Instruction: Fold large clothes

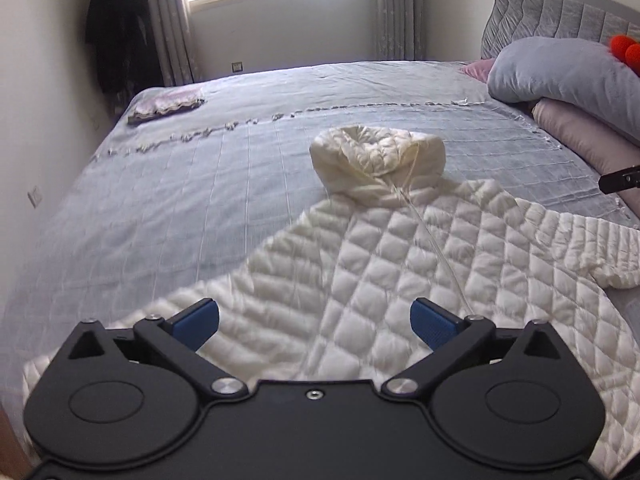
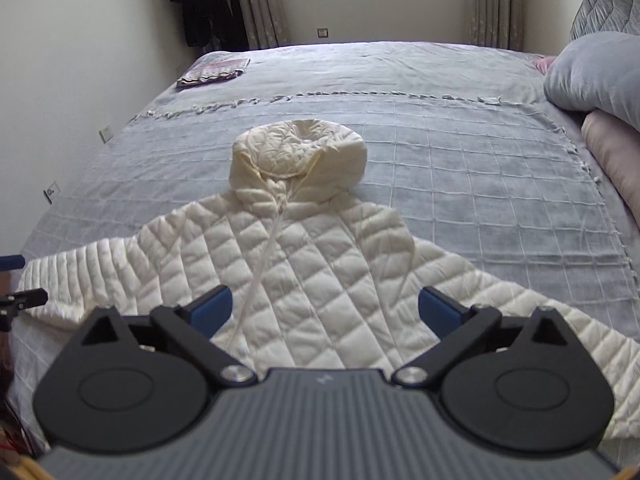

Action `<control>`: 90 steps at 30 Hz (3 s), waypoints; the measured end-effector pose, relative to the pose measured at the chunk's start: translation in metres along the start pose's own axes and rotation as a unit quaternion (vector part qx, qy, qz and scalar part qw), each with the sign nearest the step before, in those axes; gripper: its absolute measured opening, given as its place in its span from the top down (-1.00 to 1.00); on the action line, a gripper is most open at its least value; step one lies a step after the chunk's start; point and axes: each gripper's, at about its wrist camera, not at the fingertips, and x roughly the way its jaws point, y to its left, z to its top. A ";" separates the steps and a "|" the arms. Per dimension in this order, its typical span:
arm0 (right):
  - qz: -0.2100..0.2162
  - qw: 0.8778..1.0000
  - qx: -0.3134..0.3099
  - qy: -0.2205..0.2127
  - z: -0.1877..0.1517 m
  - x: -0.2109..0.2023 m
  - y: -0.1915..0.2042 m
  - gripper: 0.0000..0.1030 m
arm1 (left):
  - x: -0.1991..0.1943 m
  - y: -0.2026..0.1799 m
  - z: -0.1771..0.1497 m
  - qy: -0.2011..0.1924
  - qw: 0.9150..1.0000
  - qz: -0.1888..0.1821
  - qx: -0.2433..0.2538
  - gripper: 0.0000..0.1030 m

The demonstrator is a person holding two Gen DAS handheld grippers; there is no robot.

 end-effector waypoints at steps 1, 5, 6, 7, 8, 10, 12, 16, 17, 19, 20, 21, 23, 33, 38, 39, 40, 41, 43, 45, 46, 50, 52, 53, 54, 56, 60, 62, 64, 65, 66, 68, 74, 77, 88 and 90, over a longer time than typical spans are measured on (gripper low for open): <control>-0.002 1.000 0.001 0.004 0.009 0.010 -0.002 -0.97 | 0.010 -0.002 0.012 -0.001 1.000 0.004 0.006 -1.00; -0.012 1.000 0.015 0.019 0.043 0.058 -0.013 -0.97 | 0.062 -0.009 0.056 0.006 1.000 0.006 0.022 -1.00; -0.011 1.000 0.018 0.023 0.051 0.072 -0.016 -0.97 | 0.076 -0.010 0.067 0.005 1.000 0.000 0.023 -1.00; -0.011 0.999 0.022 0.025 0.057 0.085 -0.018 -0.97 | 0.092 -0.011 0.078 0.003 1.000 -0.007 0.022 -1.00; -0.009 0.999 0.026 0.026 0.065 0.101 -0.020 -0.97 | 0.109 -0.010 0.088 0.003 1.000 -0.016 0.018 -1.00; -0.008 0.999 0.030 0.022 0.076 0.128 -0.024 -0.97 | 0.146 -0.004 0.107 0.009 0.999 -0.031 -0.006 -0.99; -0.006 0.999 0.031 0.016 0.086 0.154 -0.027 -0.97 | 0.182 0.004 0.122 0.008 0.999 -0.024 -0.044 -0.99; 0.010 1.000 0.028 -0.003 0.097 0.198 -0.033 -0.97 | 0.247 0.015 0.146 -0.005 0.995 -0.028 -0.099 -0.95; 0.011 1.000 0.025 -0.005 0.098 0.208 -0.034 -0.97 | 0.261 0.017 0.149 -0.008 0.993 -0.033 -0.112 -0.95; 0.010 1.000 0.022 -0.007 0.098 0.227 -0.036 -0.97 | 0.288 0.020 0.154 -0.008 0.990 -0.039 -0.137 -0.95; 0.012 1.000 0.022 -0.011 0.096 0.235 -0.037 -0.97 | 0.300 0.020 0.156 -0.007 0.989 -0.038 -0.143 -0.95; 0.016 1.000 0.022 -0.014 0.094 0.240 -0.039 -0.97 | 0.310 0.021 0.157 -0.008 0.988 -0.032 -0.149 -0.93; 0.030 0.999 0.026 -0.019 0.087 0.252 -0.042 -0.97 | 0.329 0.020 0.158 -0.007 0.986 -0.037 -0.163 -0.74; 0.027 0.999 0.016 -0.015 0.062 0.262 -0.055 -0.93 | 0.366 0.011 0.150 -0.003 0.975 -0.080 -0.206 0.81; 0.024 0.999 0.043 -0.019 0.062 0.243 -0.063 -0.89 | 0.322 -0.002 0.143 -0.057 0.979 -0.112 -0.160 0.90; 0.025 0.998 0.046 -0.021 0.062 0.237 -0.064 -0.89 | 0.309 -0.005 0.141 -0.066 0.979 -0.127 -0.145 0.90; 0.027 0.998 0.050 -0.023 0.062 0.231 -0.064 -0.89 | 0.298 -0.008 0.138 -0.073 0.979 -0.138 -0.128 0.90; 0.029 0.998 0.054 -0.027 0.062 0.224 -0.064 -0.89 | 0.284 -0.012 0.133 -0.079 0.980 -0.150 -0.108 0.90; 0.036 0.997 0.064 -0.034 0.060 0.208 -0.064 -0.89 | 0.259 -0.018 0.121 -0.091 0.979 -0.169 -0.069 0.90; 0.043 0.996 0.074 -0.038 0.057 0.192 -0.064 -0.89 | 0.233 -0.024 0.105 -0.105 0.976 -0.188 -0.026 0.90; 0.048 0.995 0.076 -0.039 0.056 0.184 -0.063 -0.89 | 0.220 -0.027 0.095 -0.114 0.974 -0.197 0.001 0.90; 0.057 0.995 0.075 -0.038 0.050 0.159 -0.060 -0.89 | 0.191 -0.039 0.060 -0.116 0.966 -0.218 0.081 0.89; 0.062 0.994 0.081 -0.037 0.045 0.147 -0.061 -0.90 | 0.188 -0.045 0.043 -0.095 0.964 -0.222 0.108 0.87; 0.067 0.993 0.086 -0.036 0.043 0.142 -0.063 -0.90 | 0.190 -0.047 0.037 -0.079 0.965 -0.220 0.120 0.77; 0.071 0.993 0.092 -0.035 0.041 0.137 -0.065 -0.91 | 0.191 -0.049 0.030 -0.061 0.966 -0.216 0.130 0.77; 0.077 0.991 0.105 -0.031 0.036 0.129 -0.071 -0.92 | 0.191 -0.052 0.016 -0.036 0.968 -0.197 0.149 0.70; 0.093 0.987 0.127 -0.032 0.030 0.116 -0.082 -0.93 | 0.184 -0.051 0.000 -0.003 0.969 -0.184 0.165 0.18; 0.109 0.983 0.142 -0.032 0.029 0.114 -0.087 -0.93 | 0.177 -0.044 -0.005 -0.007 0.970 -0.186 0.158 -0.14; 0.123 0.979 0.159 -0.032 0.029 0.117 -0.089 -0.93 | 0.167 -0.039 -0.008 -0.014 0.972 -0.187 0.138 -0.27; 0.132 0.976 0.172 -0.032 0.028 0.120 -0.089 -0.93 | 0.165 -0.036 -0.007 -0.016 0.974 -0.186 0.125 -0.32; 0.144 0.971 0.187 -0.030 0.029 0.124 -0.090 -0.93 | 0.162 -0.032 -0.005 -0.018 0.977 -0.184 0.110 -0.34; 0.174 0.959 0.224 -0.027 0.033 0.131 -0.093 -0.93 | 0.157 -0.024 -0.002 -0.023 0.978 -0.191 0.074 -0.34; 0.206 0.943 0.258 -0.038 0.059 0.144 -0.080 -0.93 | 0.169 -0.021 0.003 0.012 0.966 -0.258 -0.001 -0.33; 0.177 0.950 0.258 -0.014 0.064 0.159 -0.066 -0.79 | 0.179 -0.034 0.001 0.009 0.963 -0.268 -0.001 -0.33; 0.146 0.971 0.161 0.098 0.009 0.185 -0.015 0.56 | 0.198 -0.015 0.021 -0.058 0.998 -0.028 -0.003 -0.34; 0.146 0.972 0.137 0.121 -0.007 0.195 0.003 0.57 | 0.186 0.001 0.021 -0.066 0.997 -0.027 -0.028 -0.34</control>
